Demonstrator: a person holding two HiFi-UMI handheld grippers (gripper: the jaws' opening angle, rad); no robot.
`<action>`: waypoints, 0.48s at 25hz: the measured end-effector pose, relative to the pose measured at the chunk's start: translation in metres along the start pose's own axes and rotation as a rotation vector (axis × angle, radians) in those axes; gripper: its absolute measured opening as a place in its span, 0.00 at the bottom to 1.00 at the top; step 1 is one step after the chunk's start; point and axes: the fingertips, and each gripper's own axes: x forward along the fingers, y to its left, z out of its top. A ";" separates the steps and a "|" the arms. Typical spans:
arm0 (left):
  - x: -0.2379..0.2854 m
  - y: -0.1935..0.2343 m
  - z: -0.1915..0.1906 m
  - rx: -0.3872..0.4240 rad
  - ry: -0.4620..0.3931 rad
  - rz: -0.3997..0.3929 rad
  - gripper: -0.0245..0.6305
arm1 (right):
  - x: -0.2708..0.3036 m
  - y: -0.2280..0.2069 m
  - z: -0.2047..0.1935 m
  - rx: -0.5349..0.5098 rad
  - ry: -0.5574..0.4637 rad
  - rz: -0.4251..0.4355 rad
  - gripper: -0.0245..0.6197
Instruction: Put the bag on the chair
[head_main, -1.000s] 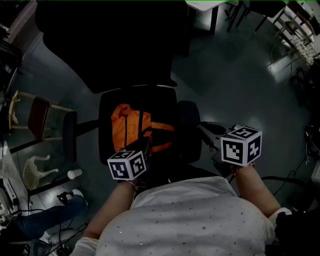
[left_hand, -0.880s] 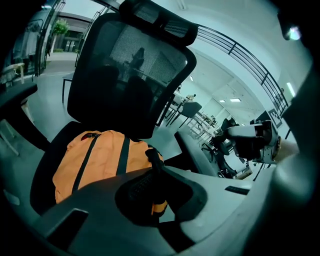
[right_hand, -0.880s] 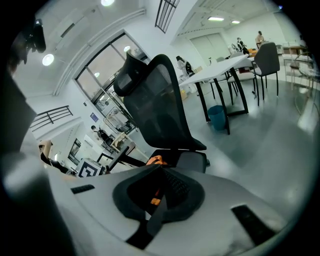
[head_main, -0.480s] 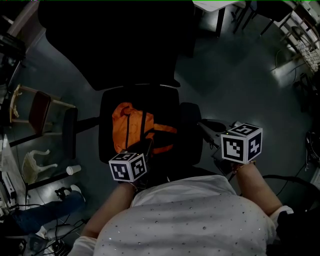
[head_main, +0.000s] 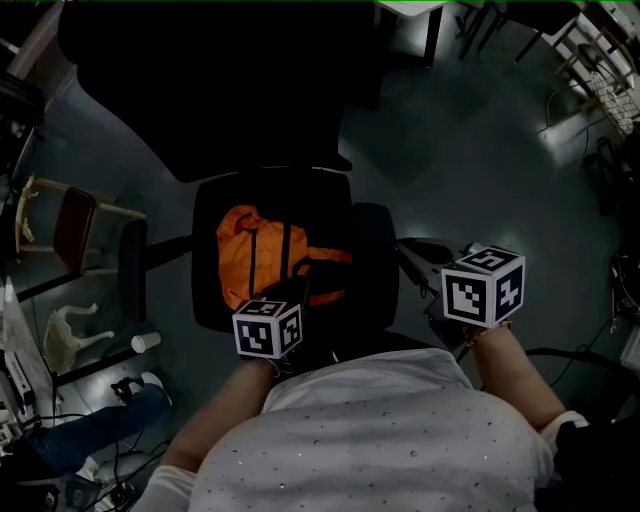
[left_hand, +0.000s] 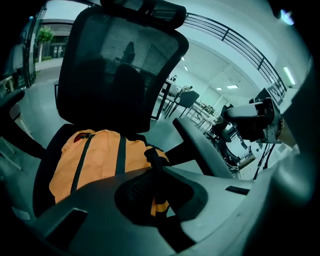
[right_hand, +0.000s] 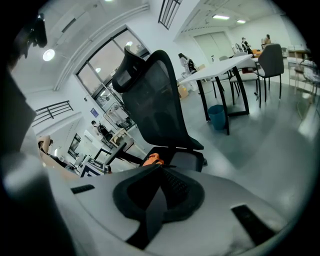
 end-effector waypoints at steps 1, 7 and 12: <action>0.001 0.000 0.000 0.008 0.002 0.006 0.06 | -0.001 -0.002 -0.002 0.001 0.002 -0.004 0.05; 0.010 0.002 -0.005 -0.018 0.018 0.001 0.11 | -0.001 -0.011 -0.011 0.026 0.009 -0.016 0.05; 0.019 0.005 -0.012 -0.024 0.050 -0.014 0.11 | 0.001 -0.018 -0.015 0.049 0.014 -0.028 0.05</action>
